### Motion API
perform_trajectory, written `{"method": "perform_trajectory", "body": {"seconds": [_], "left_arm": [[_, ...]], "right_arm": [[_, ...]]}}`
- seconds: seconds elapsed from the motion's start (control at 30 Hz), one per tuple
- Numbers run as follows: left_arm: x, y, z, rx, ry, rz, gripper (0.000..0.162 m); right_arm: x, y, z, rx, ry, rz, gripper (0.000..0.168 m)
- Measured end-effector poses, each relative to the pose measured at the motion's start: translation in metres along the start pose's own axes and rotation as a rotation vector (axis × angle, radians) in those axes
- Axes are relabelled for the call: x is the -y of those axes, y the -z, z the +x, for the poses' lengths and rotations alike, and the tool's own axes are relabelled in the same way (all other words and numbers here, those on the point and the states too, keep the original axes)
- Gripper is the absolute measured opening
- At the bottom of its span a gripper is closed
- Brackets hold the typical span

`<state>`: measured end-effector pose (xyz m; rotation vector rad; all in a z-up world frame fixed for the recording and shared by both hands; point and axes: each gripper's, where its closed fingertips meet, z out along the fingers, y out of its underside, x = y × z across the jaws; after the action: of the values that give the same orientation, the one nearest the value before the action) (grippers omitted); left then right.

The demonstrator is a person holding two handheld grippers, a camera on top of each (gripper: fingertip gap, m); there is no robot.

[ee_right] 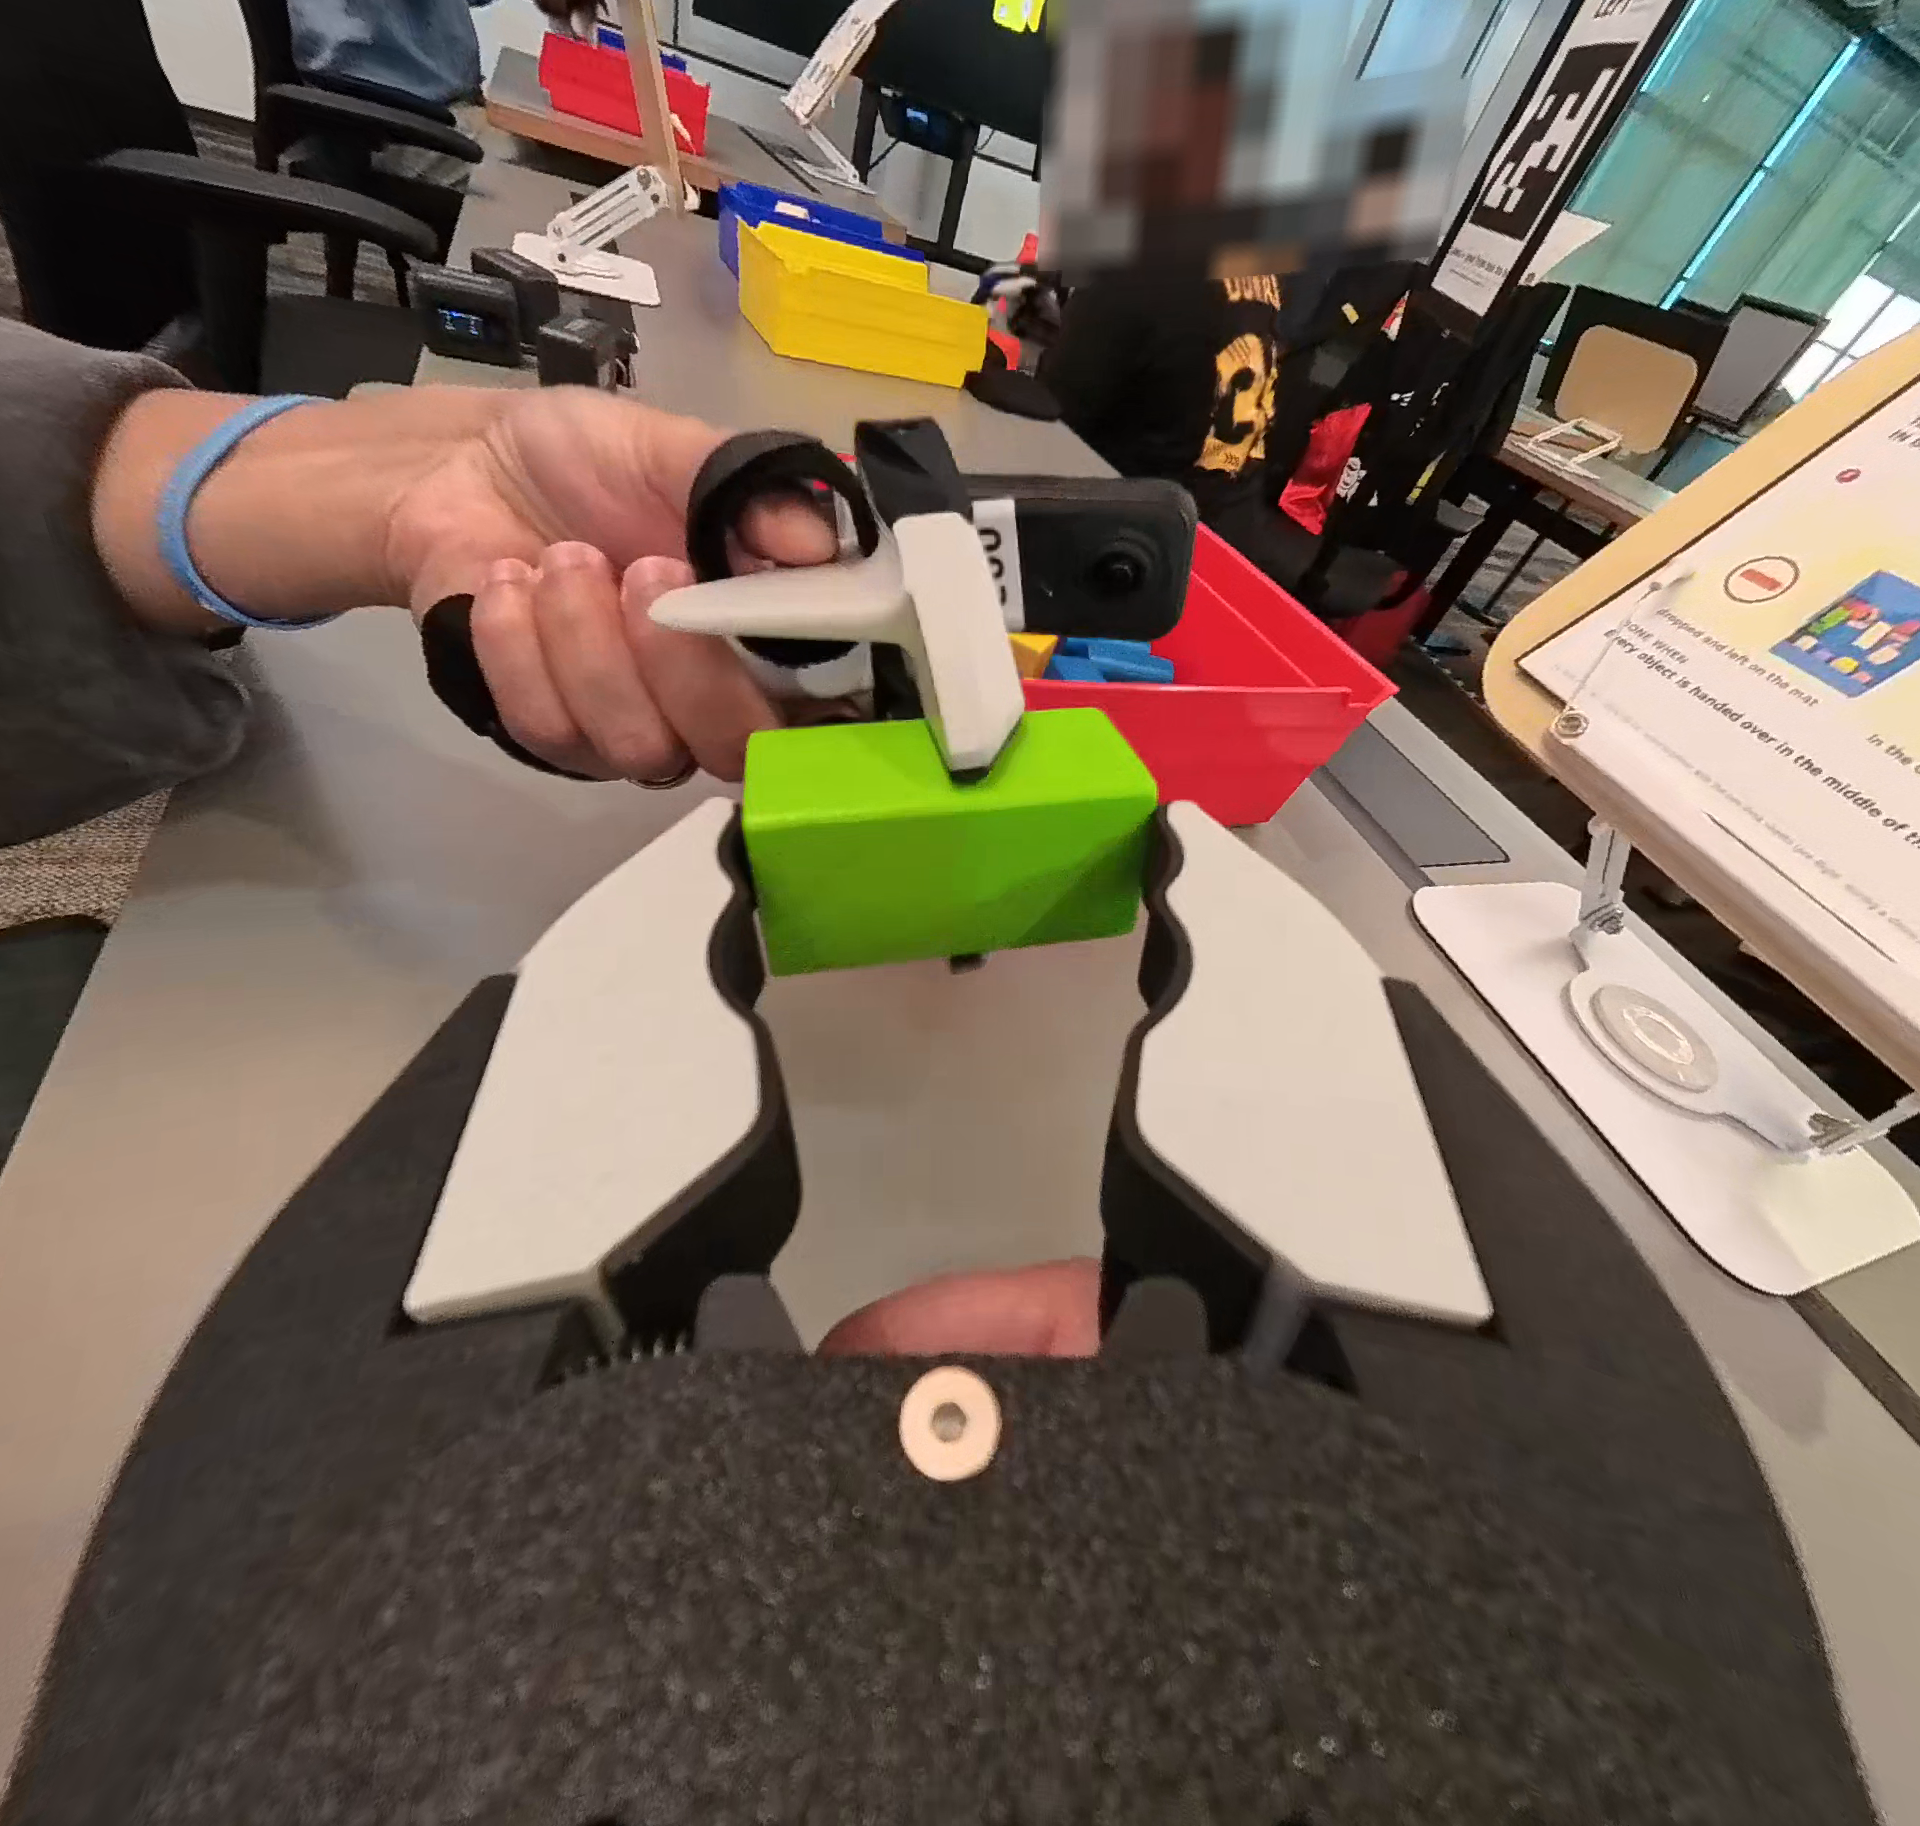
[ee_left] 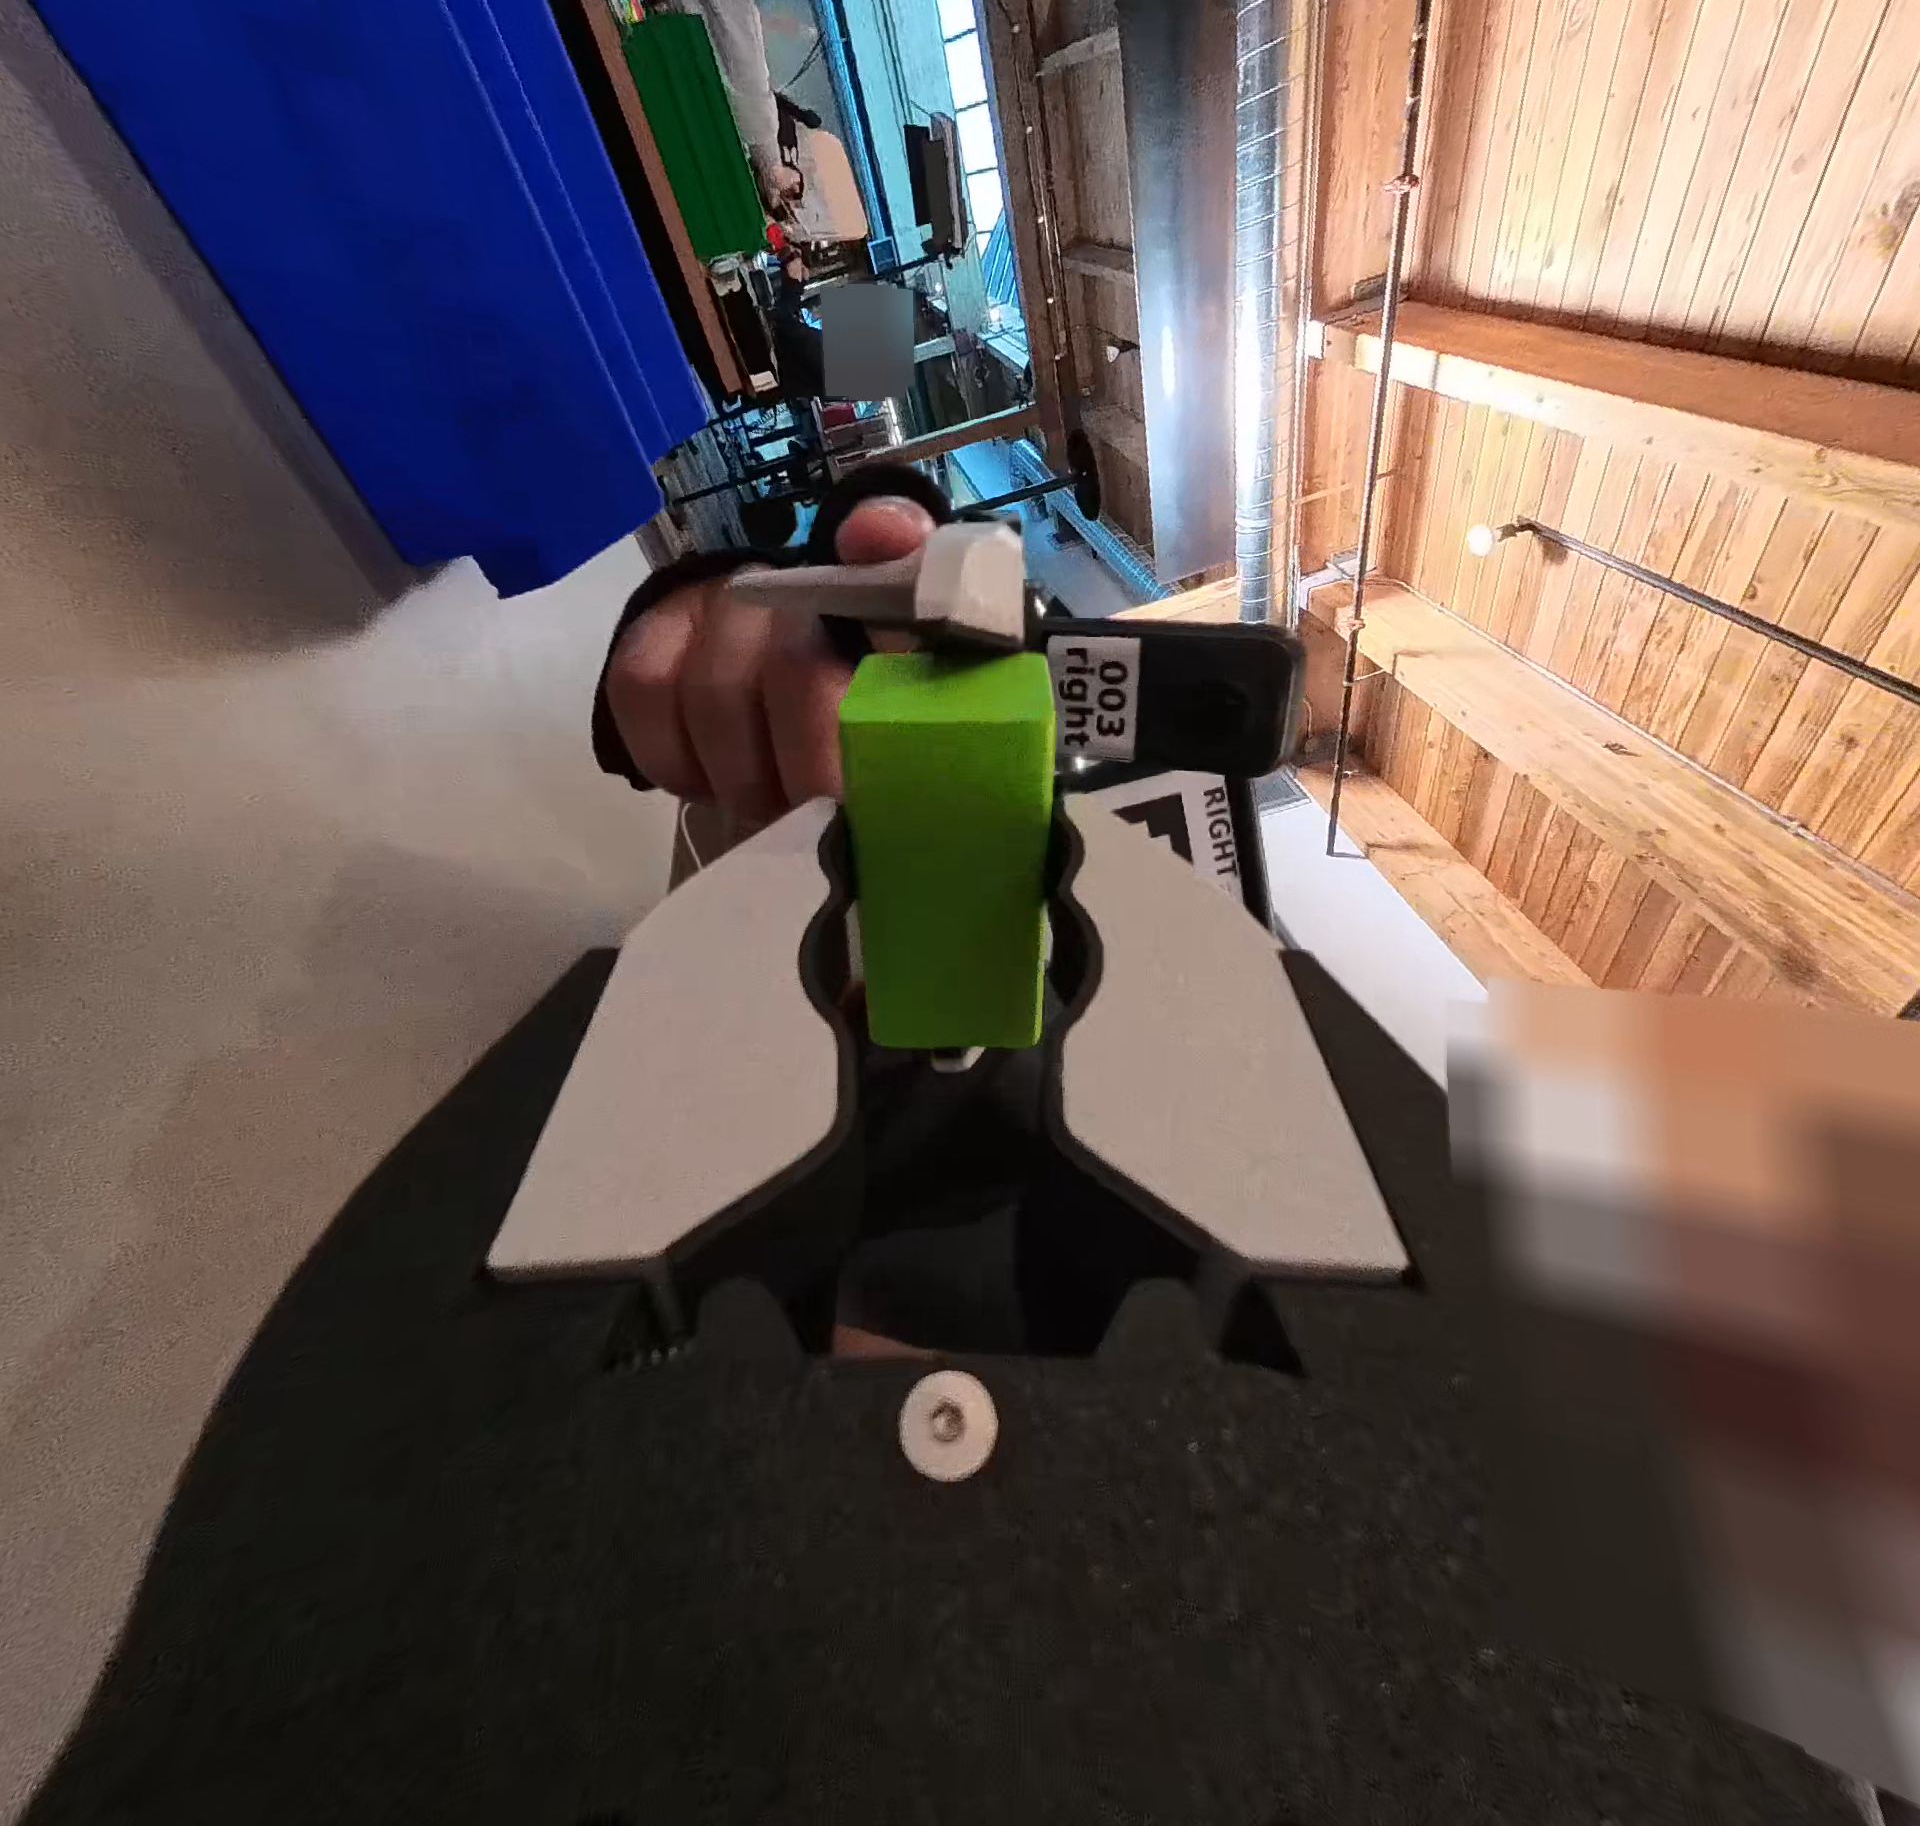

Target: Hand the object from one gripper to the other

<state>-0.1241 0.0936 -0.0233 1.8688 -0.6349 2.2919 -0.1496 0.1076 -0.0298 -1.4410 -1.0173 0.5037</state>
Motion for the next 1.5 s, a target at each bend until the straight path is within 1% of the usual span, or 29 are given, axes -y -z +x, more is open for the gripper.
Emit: {"method": "perform_trajectory", "body": {"seconds": [0.07,0.13,0.17,0.2,0.23,0.27,0.33,0.43,0.5,0.57,0.63,0.7,0.77,0.8,0.87,1.0,1.13,1.4,1.5], "left_arm": [[-0.002,-0.001,-0.001,0.002,-0.008,-0.014,0.034],[-0.007,0.002,0.002,0.016,-0.059,-0.031,0.035],[-0.01,0.006,0.003,0.036,-0.094,-0.028,0.041],[-0.012,0.012,0.001,0.078,-0.134,-0.015,0.055],[-0.016,0.019,-0.003,0.135,-0.177,0.002,0.062],[-0.022,0.027,-0.007,0.187,-0.222,0.027,0.063],[-0.042,0.044,-0.019,0.277,-0.284,0.086,0.062],[-0.083,0.07,-0.049,0.476,-0.395,0.162,0.058],[-0.106,0.082,-0.065,0.606,-0.453,0.158,0.055],[-0.117,0.088,-0.071,0.682,-0.479,0.154,0.053],[-0.117,0.086,-0.068,0.691,-0.506,0.158,0.052],[-0.113,0.084,-0.068,0.704,-0.528,0.163,0.051],[-0.113,0.082,-0.073,0.712,-0.52,0.158,0.05],[-0.115,0.08,-0.075,0.703,-0.505,0.149,0.05],[-0.118,0.077,-0.077,0.692,-0.484,0.13,0.049],[-0.119,0.083,-0.08,0.759,-0.528,0.105,0.049],[-0.12,0.085,-0.082,0.809,-0.571,0.085,0.049],[-0.123,0.087,-0.08,0.811,-0.583,0.078,0.049],[-0.122,0.088,-0.08,0.813,-0.579,0.081,0.049]], "right_arm": [[-0.002,0.002,-0.001,0.023,-0.006,-0.017,0.071],[0.001,0.004,-0.004,0.033,0.002,-0.022,0.071],[0.003,0.006,-0.003,0.035,0.002,-0.021,0.071],[0.006,0.01,-0.002,0.037,-0.001,-0.025,0.071],[0.008,0.015,0.0,0.037,-0.004,-0.029,0.071],[0.011,0.023,0.007,0.017,0.001,-0.034,0.071],[0.015,0.045,0.031,-0.064,0.027,-0.064,0.071],[0.01,0.097,0.089,-0.24,0.037,-0.175,0.071],[-0.009,0.142,0.141,-0.402,-0.007,-0.324,0.071],[-0.039,0.185,0.195,-0.583,-0.116,-0.482,0.071],[-0.082,0.215,0.236,-0.7,-0.3,-0.62,0.071],[-0.132,0.228,0.259,-0.757,-0.535,-0.742,0.071],[-0.181,0.233,0.268,-0.78,-0.77,-0.871,0.071],[-0.199,0.232,0.272,-0.787,-0.839,-0.918,0.071],[-0.228,0.234,0.281,-0.836,-0.918,-1.01,0.071],[-0.263,0.229,0.291,-0.883,-1.041,-1.137,0.072],[-0.28,0.215,0.292,-0.906,-1.134,-1.157,0.072],[-0.288,0.209,0.304,-1.043,-1.045,-1.124,0.072],[-0.289,0.209,0.305,-1.049,-1.039,-1.096,0.072]]}}
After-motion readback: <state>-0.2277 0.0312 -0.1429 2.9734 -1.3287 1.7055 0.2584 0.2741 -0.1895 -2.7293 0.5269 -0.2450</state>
